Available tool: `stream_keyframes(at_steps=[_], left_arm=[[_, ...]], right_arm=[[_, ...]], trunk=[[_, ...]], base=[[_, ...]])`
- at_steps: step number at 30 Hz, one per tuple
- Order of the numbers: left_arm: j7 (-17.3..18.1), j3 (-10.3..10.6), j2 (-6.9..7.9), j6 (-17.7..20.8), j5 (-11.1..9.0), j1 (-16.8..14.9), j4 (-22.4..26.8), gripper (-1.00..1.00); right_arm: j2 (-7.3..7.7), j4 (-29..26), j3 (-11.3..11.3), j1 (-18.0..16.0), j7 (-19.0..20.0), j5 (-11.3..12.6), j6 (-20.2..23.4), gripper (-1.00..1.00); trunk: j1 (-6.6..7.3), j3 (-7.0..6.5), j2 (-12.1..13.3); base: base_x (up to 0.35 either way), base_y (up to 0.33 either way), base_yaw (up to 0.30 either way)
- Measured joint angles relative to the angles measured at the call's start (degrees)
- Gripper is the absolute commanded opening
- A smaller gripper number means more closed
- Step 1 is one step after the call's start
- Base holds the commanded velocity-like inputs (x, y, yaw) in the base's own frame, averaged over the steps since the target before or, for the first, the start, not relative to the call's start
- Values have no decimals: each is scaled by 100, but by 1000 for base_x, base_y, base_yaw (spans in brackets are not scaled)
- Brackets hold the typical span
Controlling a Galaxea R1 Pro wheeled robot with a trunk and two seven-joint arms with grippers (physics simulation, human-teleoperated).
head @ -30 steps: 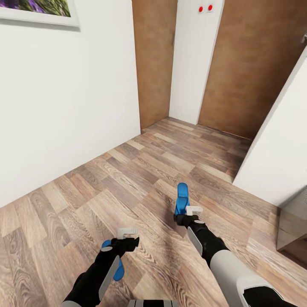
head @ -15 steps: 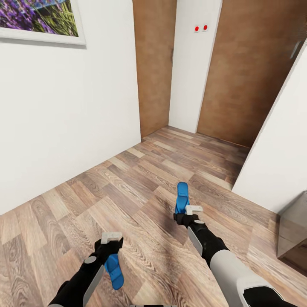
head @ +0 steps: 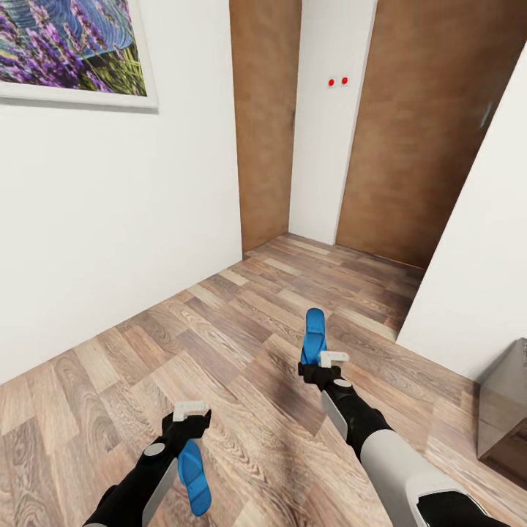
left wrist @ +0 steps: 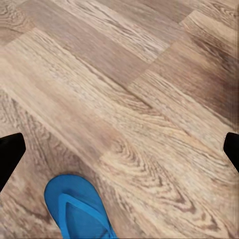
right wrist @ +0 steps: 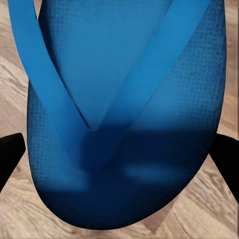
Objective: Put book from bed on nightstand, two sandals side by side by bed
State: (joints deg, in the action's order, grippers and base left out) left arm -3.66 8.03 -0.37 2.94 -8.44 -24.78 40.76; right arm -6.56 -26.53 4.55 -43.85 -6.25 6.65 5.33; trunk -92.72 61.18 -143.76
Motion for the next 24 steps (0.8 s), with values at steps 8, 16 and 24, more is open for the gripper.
stream_keyframes(at_steps=[8,16,24], left_arm=[[-39,73,-24,-43,49,0,54,100],[-37,76,-5,-47,51,0,69,100],[-10,53,6,-48,44,0,62,100]], right_arm=[[0,2,5,0,-2,-6,1,-100],[0,2,7,0,-2,-5,1,-100],[-8,2,7,1,-1,-5,4,-100]], trunk=[[10,-89,6],[13,-89,6],[13,-89,6]], base=[[-146,-264,0],[144,-276,0],[253,-238,0]])
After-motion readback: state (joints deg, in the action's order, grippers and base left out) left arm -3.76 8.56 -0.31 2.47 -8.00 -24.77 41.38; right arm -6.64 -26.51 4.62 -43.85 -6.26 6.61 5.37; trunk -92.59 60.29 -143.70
